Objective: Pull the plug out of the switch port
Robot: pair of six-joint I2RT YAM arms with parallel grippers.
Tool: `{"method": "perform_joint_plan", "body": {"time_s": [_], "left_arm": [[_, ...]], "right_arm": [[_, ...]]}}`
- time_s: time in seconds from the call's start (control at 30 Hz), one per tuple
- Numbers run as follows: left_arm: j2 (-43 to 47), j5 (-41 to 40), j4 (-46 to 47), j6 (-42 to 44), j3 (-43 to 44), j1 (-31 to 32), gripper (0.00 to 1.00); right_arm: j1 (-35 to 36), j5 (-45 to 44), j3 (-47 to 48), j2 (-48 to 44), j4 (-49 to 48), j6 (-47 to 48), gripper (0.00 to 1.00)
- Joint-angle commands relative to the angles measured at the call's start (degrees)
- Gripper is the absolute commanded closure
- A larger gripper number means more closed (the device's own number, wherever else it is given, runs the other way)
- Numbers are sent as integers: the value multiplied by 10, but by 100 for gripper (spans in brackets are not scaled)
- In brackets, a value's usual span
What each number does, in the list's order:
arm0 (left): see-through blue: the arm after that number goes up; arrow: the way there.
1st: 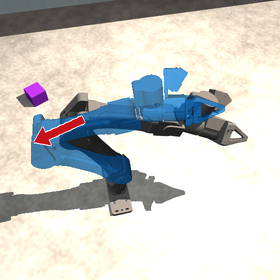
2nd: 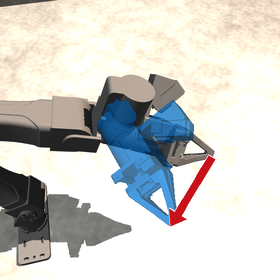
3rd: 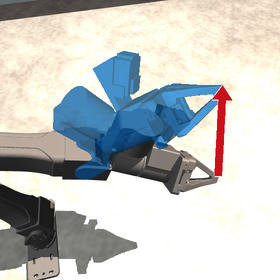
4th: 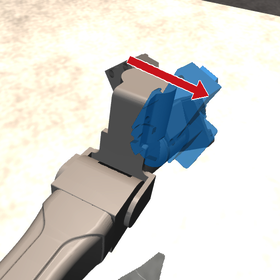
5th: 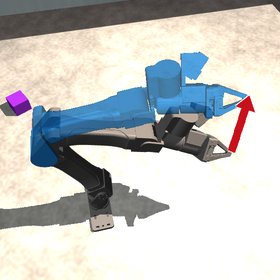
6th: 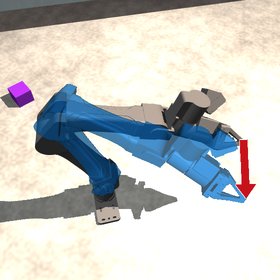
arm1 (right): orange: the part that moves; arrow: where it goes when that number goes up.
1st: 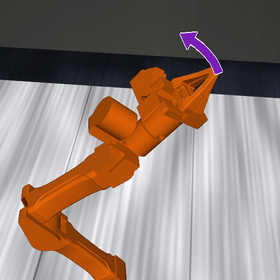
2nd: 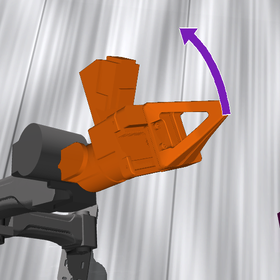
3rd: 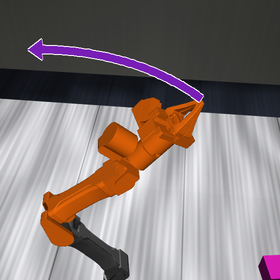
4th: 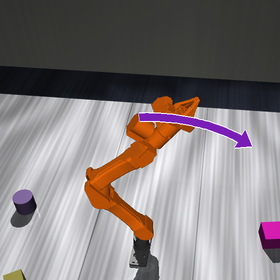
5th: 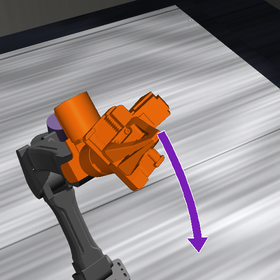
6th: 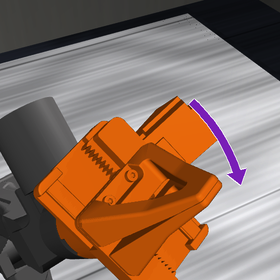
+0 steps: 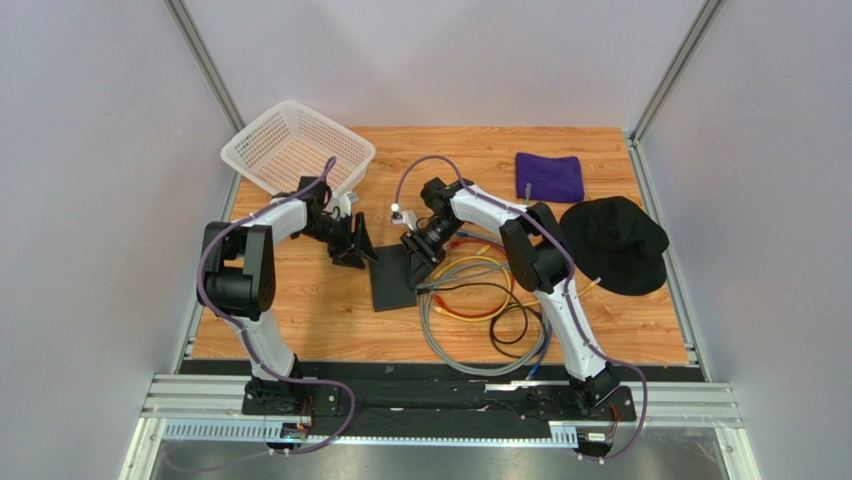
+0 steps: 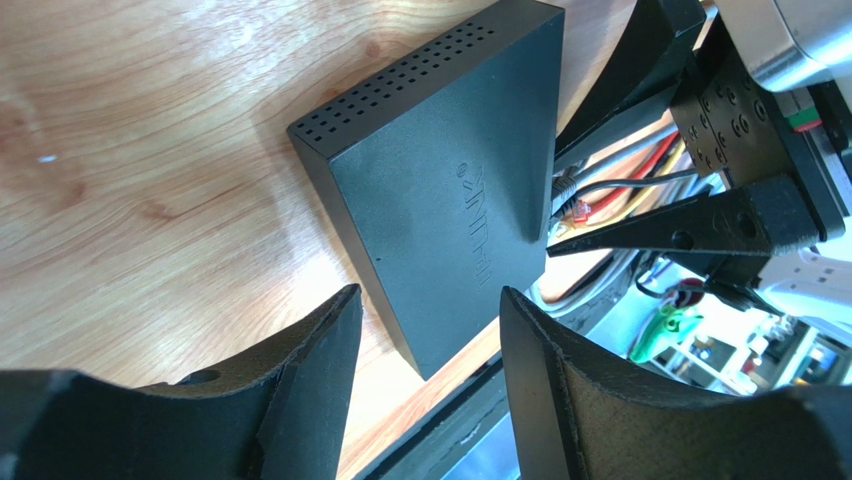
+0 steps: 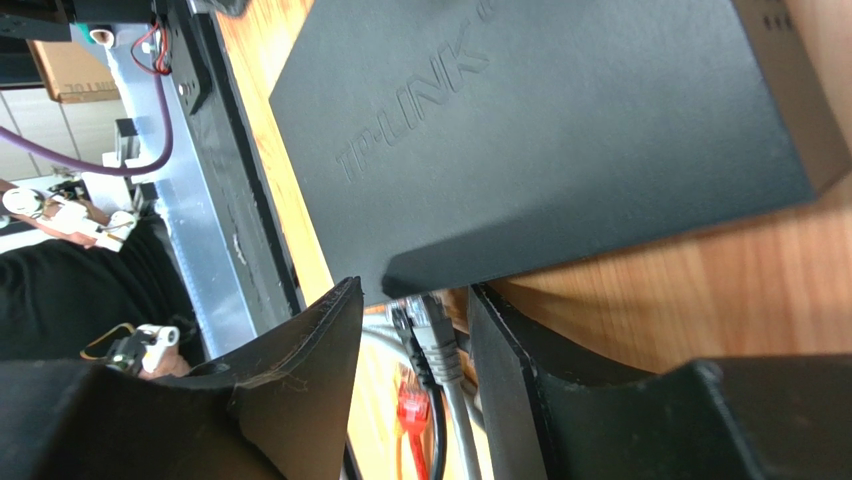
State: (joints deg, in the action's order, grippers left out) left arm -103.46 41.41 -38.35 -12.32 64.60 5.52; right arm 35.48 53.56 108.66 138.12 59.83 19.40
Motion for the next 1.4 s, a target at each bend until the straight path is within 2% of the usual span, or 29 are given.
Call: {"method": "perform_joint_plan", "body": {"time_s": [0.0,0.23,0.43,0.77,1.1,1.17,1.23,1.37], "left_arm": [[-9,38,11,3,6,8,39],[-18,54,13,7,11,31,39],[-46,-26,-11,4,25,33,37],[-89,-31,-33,-11,48,42,38],[-93,-26,-30,-13,45,43,38],[-94,-26,-30,-14,45,44,38],[-93,-26,-29,-13,45,46,38],[-92,-28,-28,-11,44,47,39]], "right_arm": [[-16,-52,-22,-10,50,24,50],[-17,-59,-33,-8,64,15,50],[-16,-34,-20,15,62,0,51],[4,-13,5,57,65,2,52],[5,-1,20,74,74,9,68],[5,-5,24,80,73,2,67],[5,-14,29,85,71,-9,62],[5,-20,29,87,65,-19,62]]}}
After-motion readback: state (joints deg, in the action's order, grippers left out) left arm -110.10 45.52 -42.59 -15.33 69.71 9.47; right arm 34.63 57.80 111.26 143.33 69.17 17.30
